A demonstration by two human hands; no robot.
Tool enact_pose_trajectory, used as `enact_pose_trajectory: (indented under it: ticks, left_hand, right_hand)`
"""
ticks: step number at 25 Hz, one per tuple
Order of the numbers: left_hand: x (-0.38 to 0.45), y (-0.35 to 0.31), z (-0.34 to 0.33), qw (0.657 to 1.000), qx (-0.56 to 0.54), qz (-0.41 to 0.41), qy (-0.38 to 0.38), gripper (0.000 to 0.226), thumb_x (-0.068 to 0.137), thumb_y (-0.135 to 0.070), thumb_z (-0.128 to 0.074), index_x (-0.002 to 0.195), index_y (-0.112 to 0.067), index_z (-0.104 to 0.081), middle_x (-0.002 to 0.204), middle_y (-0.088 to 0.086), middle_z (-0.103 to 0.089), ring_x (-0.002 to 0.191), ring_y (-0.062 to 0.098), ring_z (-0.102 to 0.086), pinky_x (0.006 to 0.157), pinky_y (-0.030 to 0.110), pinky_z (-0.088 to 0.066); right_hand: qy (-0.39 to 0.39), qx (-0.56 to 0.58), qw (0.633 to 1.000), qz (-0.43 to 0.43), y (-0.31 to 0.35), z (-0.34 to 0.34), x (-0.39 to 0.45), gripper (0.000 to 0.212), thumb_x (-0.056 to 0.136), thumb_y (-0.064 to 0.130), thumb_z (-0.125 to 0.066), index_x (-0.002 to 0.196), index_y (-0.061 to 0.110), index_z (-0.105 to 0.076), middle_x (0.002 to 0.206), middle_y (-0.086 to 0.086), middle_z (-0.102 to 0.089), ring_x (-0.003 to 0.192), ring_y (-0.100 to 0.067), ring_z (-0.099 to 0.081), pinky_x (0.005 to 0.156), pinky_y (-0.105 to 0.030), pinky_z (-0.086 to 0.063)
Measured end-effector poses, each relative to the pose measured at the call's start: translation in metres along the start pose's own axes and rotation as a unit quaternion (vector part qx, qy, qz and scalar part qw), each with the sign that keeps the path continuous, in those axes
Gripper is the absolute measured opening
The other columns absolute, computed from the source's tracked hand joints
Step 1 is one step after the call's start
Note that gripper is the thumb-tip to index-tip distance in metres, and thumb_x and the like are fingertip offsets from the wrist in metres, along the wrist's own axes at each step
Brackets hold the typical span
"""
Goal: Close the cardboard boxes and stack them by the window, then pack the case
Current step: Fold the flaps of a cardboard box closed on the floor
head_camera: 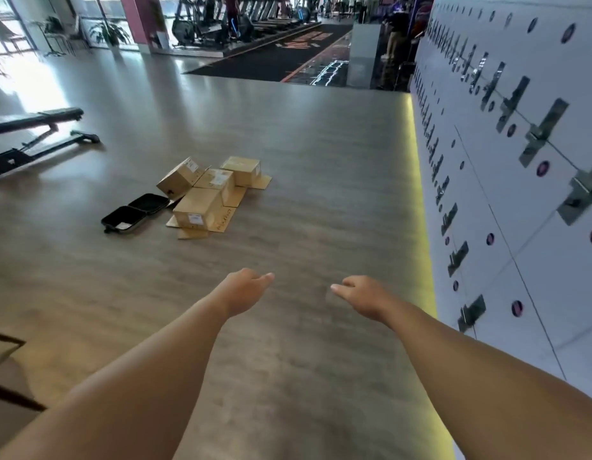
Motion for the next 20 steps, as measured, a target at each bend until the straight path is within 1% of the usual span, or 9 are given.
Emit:
enact_pose_trajectory:
  ticks: [2, 4, 6, 8, 10, 12, 14, 16, 20]
  left_hand:
    - [0.054, -0.018, 0.013, 1.0, 0.002, 0.0, -0.002, 0.05, 0.098, -0.058, -0.043, 0.106, -0.016, -0.069, 0.102, 0.002, -0.066, 0.099, 0.023, -0.06, 0.084, 0.035, -0.042]
    - [0.113, -0.037, 0.023, 1.0, -0.005, 0.006, -0.005, 0.046, 0.097, -0.059, -0.044, 0.101, -0.019, -0.067, 0.099, -0.002, -0.065, 0.095, 0.019, -0.059, 0.083, 0.034, -0.041]
    - [0.182, -0.061, 0.034, 1.0, -0.005, 0.006, -0.016, 0.039, 0.096, -0.06, -0.045, 0.095, -0.025, -0.062, 0.1, -0.004, -0.062, 0.093, 0.017, -0.055, 0.084, 0.034, -0.04]
    - [0.249, -0.088, 0.046, 0.999, -0.015, 0.015, -0.028, 0.04, 0.096, -0.06, -0.045, 0.09, -0.023, -0.059, 0.1, -0.004, -0.062, 0.091, 0.016, -0.056, 0.082, 0.034, -0.041]
    - [0.302, -0.115, 0.06, 0.999, -0.022, 0.028, -0.034, 0.049, 0.096, -0.061, -0.045, 0.083, -0.017, -0.061, 0.095, -0.004, -0.065, 0.084, 0.014, -0.059, 0.073, 0.033, -0.042]
    - [0.353, -0.14, 0.075, 0.998, -0.031, 0.032, -0.038, 0.05, 0.094, -0.062, -0.044, 0.077, -0.018, -0.061, 0.084, -0.002, -0.064, 0.076, 0.016, -0.059, 0.066, 0.033, -0.041]
    - [0.402, -0.162, 0.093, 0.998, -0.035, 0.032, -0.044, 0.053, 0.093, -0.062, -0.043, 0.087, -0.016, -0.066, 0.087, -0.001, -0.065, 0.08, 0.017, -0.061, 0.07, 0.035, -0.045]
    - [0.459, -0.176, 0.109, 0.997, -0.031, 0.043, -0.05, 0.052, 0.095, -0.062, -0.042, 0.101, -0.017, -0.068, 0.098, 0.001, -0.066, 0.09, 0.018, -0.061, 0.078, 0.037, -0.047]
    - [0.577, -0.184, 0.142, 0.997, -0.031, 0.051, -0.054, 0.052, 0.097, -0.059, -0.043, 0.096, -0.013, -0.067, 0.093, 0.003, -0.066, 0.084, 0.017, -0.061, 0.07, 0.032, -0.043]
  right_hand:
    - [-0.001, -0.014, 1.0, 0.002, 0.004, 0.025, 0.057, 0.06, 0.096, 0.057, -0.052, 0.134, 0.012, -0.061, 0.141, -0.008, -0.059, 0.129, -0.027, -0.054, 0.099, -0.032, -0.041]
    - [-0.002, -0.019, 1.0, 0.014, 0.005, 0.052, 0.12, 0.069, 0.095, 0.061, -0.052, 0.144, 0.012, -0.052, 0.151, -0.008, -0.049, 0.138, -0.026, -0.047, 0.109, -0.033, -0.037]
    - [-0.006, -0.015, 0.999, 0.03, 0.004, 0.086, 0.197, 0.074, 0.093, 0.063, -0.052, 0.147, 0.013, -0.049, 0.154, -0.007, -0.046, 0.141, -0.024, -0.044, 0.113, -0.034, -0.035]
    - [0.001, -0.002, 0.999, 0.04, 0.005, 0.125, 0.272, 0.076, 0.092, 0.064, -0.053, 0.148, 0.013, -0.048, 0.155, -0.006, -0.045, 0.141, -0.024, -0.043, 0.114, -0.035, -0.034]
    - [0.011, -0.004, 0.999, 0.044, 0.009, 0.162, 0.332, 0.076, 0.09, 0.066, -0.053, 0.147, 0.015, -0.049, 0.154, -0.005, -0.047, 0.14, -0.024, -0.045, 0.113, -0.036, -0.035]
    - [0.011, -0.018, 0.998, 0.053, 0.017, 0.197, 0.389, 0.075, 0.087, 0.069, -0.052, 0.141, 0.017, -0.056, 0.147, -0.005, -0.053, 0.134, -0.025, -0.05, 0.109, -0.037, -0.039]
    - [0.006, -0.01, 0.998, 0.062, 0.029, 0.227, 0.442, 0.076, 0.084, 0.071, -0.05, 0.137, 0.018, -0.058, 0.144, -0.005, -0.056, 0.13, -0.025, -0.053, 0.107, -0.037, -0.041]
    - [0.021, -0.01, 0.997, 0.07, 0.04, 0.245, 0.502, 0.077, 0.088, 0.068, -0.052, 0.145, 0.016, -0.052, 0.151, -0.004, -0.049, 0.138, -0.024, -0.047, 0.11, -0.035, -0.036]
    - [0.032, -0.021, 0.995, 0.087, 0.07, 0.273, 0.629, 0.077, 0.09, 0.066, -0.053, 0.147, 0.014, -0.049, 0.154, -0.004, -0.046, 0.14, -0.023, -0.044, 0.112, -0.034, -0.035]
Point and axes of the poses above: each hand's wrist, its own x-axis towards the middle knuckle, its own z-axis out of the back of the hand, y = z × x, the point moved 5 cm from there along x, towards the middle knuckle
